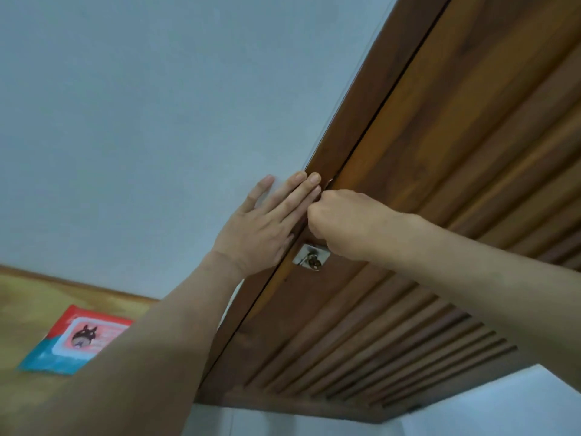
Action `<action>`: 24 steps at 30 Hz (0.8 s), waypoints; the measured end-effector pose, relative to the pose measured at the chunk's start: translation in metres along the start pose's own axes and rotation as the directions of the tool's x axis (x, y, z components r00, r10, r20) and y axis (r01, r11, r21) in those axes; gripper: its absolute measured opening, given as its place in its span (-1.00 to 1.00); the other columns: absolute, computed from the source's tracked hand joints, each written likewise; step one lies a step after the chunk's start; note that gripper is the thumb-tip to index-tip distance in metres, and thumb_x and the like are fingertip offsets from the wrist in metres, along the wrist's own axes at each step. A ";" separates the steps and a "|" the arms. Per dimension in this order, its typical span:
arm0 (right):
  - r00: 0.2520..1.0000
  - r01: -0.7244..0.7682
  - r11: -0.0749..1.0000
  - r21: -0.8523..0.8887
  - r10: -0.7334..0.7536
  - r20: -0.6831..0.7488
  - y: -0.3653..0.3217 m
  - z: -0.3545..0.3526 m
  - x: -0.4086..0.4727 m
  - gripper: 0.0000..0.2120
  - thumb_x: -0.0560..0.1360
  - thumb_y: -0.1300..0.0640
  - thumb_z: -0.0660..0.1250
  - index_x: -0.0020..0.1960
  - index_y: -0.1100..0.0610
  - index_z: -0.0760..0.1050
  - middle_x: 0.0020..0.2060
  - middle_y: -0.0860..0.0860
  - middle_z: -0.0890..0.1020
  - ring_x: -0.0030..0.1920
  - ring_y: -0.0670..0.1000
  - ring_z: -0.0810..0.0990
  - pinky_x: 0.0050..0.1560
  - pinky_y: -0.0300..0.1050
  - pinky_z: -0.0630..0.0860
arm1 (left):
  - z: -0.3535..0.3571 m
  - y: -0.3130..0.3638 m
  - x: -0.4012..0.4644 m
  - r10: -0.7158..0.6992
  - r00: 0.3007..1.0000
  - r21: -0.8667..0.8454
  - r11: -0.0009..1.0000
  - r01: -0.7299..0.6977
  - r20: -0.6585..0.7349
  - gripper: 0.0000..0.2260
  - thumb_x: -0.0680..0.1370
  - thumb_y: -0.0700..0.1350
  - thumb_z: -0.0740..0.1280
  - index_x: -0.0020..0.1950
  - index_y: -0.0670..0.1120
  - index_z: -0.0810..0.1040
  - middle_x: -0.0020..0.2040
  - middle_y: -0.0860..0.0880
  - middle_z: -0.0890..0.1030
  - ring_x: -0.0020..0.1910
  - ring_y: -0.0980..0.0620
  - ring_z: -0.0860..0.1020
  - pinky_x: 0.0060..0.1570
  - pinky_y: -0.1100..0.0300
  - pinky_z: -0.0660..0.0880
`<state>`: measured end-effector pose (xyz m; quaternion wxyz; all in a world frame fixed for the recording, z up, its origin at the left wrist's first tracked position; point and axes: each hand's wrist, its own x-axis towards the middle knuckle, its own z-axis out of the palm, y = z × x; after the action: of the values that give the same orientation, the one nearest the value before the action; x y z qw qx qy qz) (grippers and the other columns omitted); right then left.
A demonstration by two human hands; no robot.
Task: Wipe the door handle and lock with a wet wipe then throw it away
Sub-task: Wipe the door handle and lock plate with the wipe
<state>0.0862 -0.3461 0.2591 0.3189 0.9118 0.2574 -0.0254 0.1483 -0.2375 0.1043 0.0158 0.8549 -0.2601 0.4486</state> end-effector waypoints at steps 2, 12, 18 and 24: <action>0.995 0.015 0.999 -0.043 -0.011 0.094 -0.005 -0.004 -0.005 -0.79 0.51 0.40 0.21 -0.18 0.13 0.35 -0.34 0.01 0.30 -0.21 0.10 0.44 -0.36 -0.11 0.30 | 0.000 0.007 -0.002 -0.047 0.999 -0.017 0.999 0.047 -0.008 -0.31 0.59 -0.05 0.18 0.63 -0.12 -0.10 0.63 -0.04 -0.14 0.61 -0.01 -0.11 0.55 -0.12 -0.07; 0.986 -0.143 0.921 0.362 0.101 0.131 0.050 -0.059 -0.059 -0.66 0.57 0.27 0.27 -0.07 -0.14 0.68 -0.21 -0.24 0.64 -0.21 -0.39 0.53 -0.25 -0.48 0.45 | -0.007 0.015 -0.004 -0.112 0.994 -0.043 0.993 0.112 0.000 -0.26 0.55 -0.18 0.24 0.63 -0.11 -0.11 0.64 -0.02 -0.13 0.61 0.01 -0.14 0.56 -0.12 -0.08; 0.997 -0.072 0.989 0.131 0.074 -0.007 0.043 -0.028 -0.016 -0.63 0.50 0.34 0.19 0.00 -0.03 0.67 -0.05 -0.04 0.63 -0.04 -0.01 0.58 0.03 -0.04 0.57 | -0.001 0.015 -0.003 -0.109 0.994 -0.021 0.994 0.109 -0.011 -0.26 0.57 -0.16 0.23 0.62 -0.13 -0.14 0.64 -0.05 -0.16 0.61 -0.02 -0.15 0.55 -0.15 -0.08; 0.992 0.085 0.989 -0.119 -0.095 -0.081 0.017 0.006 0.006 -0.88 0.49 0.28 0.27 -0.06 0.18 0.58 -0.07 0.09 0.58 -0.06 0.14 0.56 -0.25 -0.04 0.40 | 0.000 0.014 -0.003 -0.104 0.994 -0.015 0.994 0.104 -0.021 -0.31 0.53 -0.17 0.25 0.62 -0.13 0.03 0.64 -0.06 -0.12 0.61 -0.01 -0.13 0.56 -0.15 -0.06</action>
<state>0.1007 -0.3579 0.2624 0.3579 0.8796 0.3129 0.0145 0.1403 -0.2487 0.0990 0.0478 0.8623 -0.2180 0.4545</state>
